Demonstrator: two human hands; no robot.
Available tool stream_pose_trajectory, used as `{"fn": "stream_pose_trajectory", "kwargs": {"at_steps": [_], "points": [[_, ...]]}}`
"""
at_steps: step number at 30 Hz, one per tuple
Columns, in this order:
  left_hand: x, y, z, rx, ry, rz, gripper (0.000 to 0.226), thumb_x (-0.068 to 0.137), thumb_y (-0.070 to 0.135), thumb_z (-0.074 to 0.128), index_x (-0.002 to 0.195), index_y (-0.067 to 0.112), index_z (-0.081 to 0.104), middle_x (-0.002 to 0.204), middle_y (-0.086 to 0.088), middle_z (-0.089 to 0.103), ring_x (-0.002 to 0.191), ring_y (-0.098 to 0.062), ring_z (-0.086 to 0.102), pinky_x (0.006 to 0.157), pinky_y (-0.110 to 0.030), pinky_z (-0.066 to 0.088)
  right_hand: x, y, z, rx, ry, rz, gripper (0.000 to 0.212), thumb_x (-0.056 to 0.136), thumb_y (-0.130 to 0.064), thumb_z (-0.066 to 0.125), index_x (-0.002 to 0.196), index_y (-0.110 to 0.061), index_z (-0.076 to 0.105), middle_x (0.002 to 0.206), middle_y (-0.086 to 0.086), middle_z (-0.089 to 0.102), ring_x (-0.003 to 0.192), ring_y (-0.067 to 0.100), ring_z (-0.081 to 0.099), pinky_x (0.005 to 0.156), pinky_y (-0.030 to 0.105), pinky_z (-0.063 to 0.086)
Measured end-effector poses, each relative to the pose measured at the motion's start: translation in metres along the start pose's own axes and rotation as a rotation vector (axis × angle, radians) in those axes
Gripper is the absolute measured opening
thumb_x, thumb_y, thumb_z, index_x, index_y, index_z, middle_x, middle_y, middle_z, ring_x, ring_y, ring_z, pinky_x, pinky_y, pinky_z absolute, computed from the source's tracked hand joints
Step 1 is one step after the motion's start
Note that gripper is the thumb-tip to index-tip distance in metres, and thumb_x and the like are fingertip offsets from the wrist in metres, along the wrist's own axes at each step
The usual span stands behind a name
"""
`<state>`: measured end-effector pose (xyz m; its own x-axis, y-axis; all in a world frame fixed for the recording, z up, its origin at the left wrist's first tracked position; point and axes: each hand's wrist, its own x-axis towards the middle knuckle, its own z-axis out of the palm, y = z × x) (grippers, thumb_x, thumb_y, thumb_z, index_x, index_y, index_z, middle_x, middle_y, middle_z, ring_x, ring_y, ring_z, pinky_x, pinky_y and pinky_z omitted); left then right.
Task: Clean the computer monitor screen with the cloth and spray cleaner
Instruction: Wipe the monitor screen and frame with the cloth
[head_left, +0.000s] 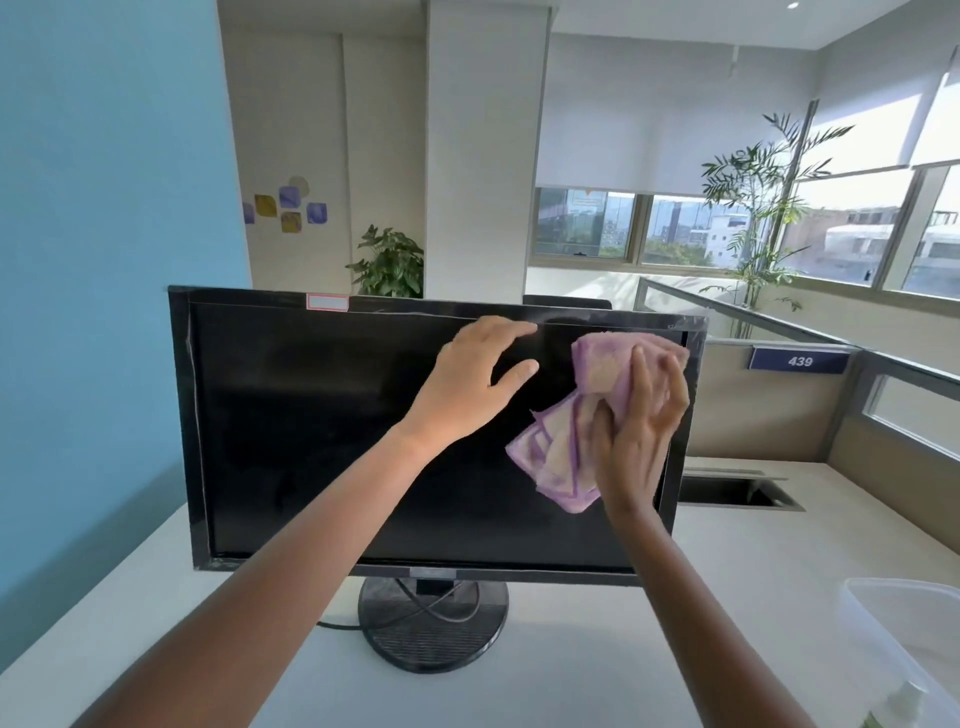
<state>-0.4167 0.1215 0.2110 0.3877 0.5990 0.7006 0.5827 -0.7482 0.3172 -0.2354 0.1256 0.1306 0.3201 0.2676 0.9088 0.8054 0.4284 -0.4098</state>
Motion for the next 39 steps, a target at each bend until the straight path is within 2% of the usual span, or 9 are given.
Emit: {"fn": "stream_pose_trajectory", "kwargs": {"at_steps": [4,7,11,19,23,25,32,35,39], "points": [[0.021,-0.018,-0.005,0.462,0.087,-0.015,0.049,0.096,0.036,0.038,0.14,0.014,0.032,0.15,-0.012,0.03,0.142,-0.026,0.021,0.115,-0.044,0.02,0.034,0.025,0.003,-0.26,0.033,0.115,0.061,0.09,-0.04,0.035,0.143,-0.01,0.029,0.149,0.026,0.022,0.14,0.042,0.017,0.112,0.055,0.017],[0.031,-0.036,-0.006,0.549,0.055,-0.116,0.055,0.097,0.042,0.029,0.144,0.013,0.023,0.154,-0.012,0.022,0.145,-0.026,0.009,0.117,-0.045,0.008,0.039,0.03,0.014,-0.319,-0.061,0.197,0.07,0.088,-0.049,0.023,0.146,-0.01,0.014,0.154,0.02,0.011,0.143,0.038,0.005,0.113,0.06,0.005],[0.032,-0.055,-0.01,0.498,0.034,-0.188,0.056,0.097,0.045,0.024,0.142,0.012,0.03,0.149,-0.01,0.035,0.145,-0.025,0.011,0.117,-0.047,0.005,0.025,0.01,0.042,-0.327,-0.156,0.134,0.07,0.088,-0.048,0.021,0.145,-0.011,0.006,0.154,0.02,0.011,0.143,0.034,0.003,0.116,0.057,0.005],[0.029,-0.062,-0.016,0.432,0.067,-0.118,0.052,0.097,0.044,0.021,0.132,0.012,0.045,0.136,-0.007,0.05,0.132,-0.022,0.038,0.115,-0.042,0.013,-0.031,-0.04,0.099,-0.429,-0.348,-0.511,0.058,0.089,-0.044,0.038,0.142,-0.021,0.033,0.151,0.004,0.025,0.142,0.021,0.014,0.109,0.056,0.017],[0.028,-0.064,-0.016,0.423,0.07,-0.11,0.045,0.099,0.035,0.028,0.133,0.011,0.044,0.137,-0.007,0.049,0.133,-0.022,0.038,0.116,-0.041,0.013,-0.017,-0.01,0.089,-0.496,-0.313,-0.654,0.057,0.092,-0.05,0.034,0.142,-0.025,0.031,0.149,-0.003,0.025,0.145,0.018,0.008,0.112,0.056,0.018],[0.029,-0.064,-0.015,0.415,0.069,-0.11,0.044,0.099,0.035,0.027,0.132,0.011,0.044,0.137,-0.006,0.05,0.132,-0.021,0.038,0.116,-0.04,0.012,-0.004,0.012,0.076,-0.519,-0.266,-0.621,0.055,0.094,-0.051,0.027,0.142,-0.025,0.029,0.148,-0.004,0.026,0.145,0.016,0.0,0.112,0.057,0.013],[0.028,-0.066,-0.018,0.406,0.039,-0.093,0.045,0.099,0.036,0.024,0.134,0.013,0.041,0.136,-0.003,0.048,0.133,-0.018,0.036,0.118,-0.038,0.01,0.022,0.072,0.026,-0.58,-0.091,-0.242,0.057,0.092,-0.042,0.032,0.142,-0.012,0.033,0.146,0.011,0.038,0.138,0.027,0.023,0.108,0.062,0.018],[0.029,-0.072,-0.027,0.404,-0.012,-0.058,0.046,0.099,0.038,0.023,0.135,0.015,0.04,0.139,-0.003,0.047,0.136,-0.017,0.032,0.118,-0.036,0.01,0.015,0.072,0.022,-0.486,-0.048,-0.012,0.061,0.091,-0.039,0.03,0.143,-0.007,0.027,0.149,0.017,0.031,0.139,0.032,0.022,0.111,0.06,0.017],[0.02,-0.099,-0.056,0.45,-0.031,-0.086,0.048,0.099,0.039,0.022,0.135,0.014,0.041,0.142,-0.006,0.046,0.141,-0.02,0.026,0.118,-0.039,0.01,0.01,0.051,0.038,-0.386,0.038,0.108,0.06,0.092,-0.033,0.028,0.144,-0.006,0.022,0.151,0.019,0.024,0.141,0.034,0.018,0.114,0.055,0.017]]}}
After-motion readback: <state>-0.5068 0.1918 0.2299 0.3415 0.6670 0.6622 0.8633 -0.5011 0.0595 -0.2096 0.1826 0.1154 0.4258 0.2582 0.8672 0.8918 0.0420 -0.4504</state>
